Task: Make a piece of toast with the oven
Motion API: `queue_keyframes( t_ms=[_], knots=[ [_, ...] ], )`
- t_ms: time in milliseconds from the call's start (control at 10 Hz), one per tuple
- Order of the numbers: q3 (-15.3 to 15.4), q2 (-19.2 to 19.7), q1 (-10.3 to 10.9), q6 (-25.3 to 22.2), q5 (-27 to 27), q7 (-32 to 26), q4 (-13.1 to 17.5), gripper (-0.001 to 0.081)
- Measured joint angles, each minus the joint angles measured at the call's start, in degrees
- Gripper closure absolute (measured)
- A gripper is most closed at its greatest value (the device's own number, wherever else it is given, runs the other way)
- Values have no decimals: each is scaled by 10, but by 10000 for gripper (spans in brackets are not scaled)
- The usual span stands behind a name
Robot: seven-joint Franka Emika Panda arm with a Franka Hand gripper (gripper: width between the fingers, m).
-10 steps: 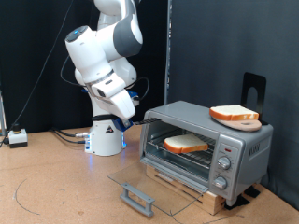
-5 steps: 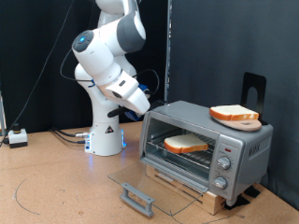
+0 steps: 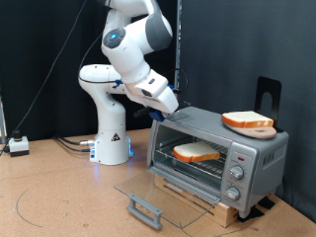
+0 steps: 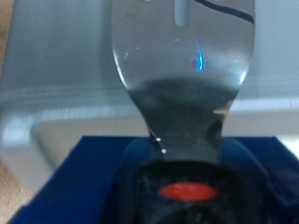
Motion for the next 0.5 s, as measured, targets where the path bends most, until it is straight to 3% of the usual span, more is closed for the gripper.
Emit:
queue_keyframes(
  t_ms=[500],
  knots=[
    [73, -74, 55, 3, 96, 74, -31, 411]
  ],
)
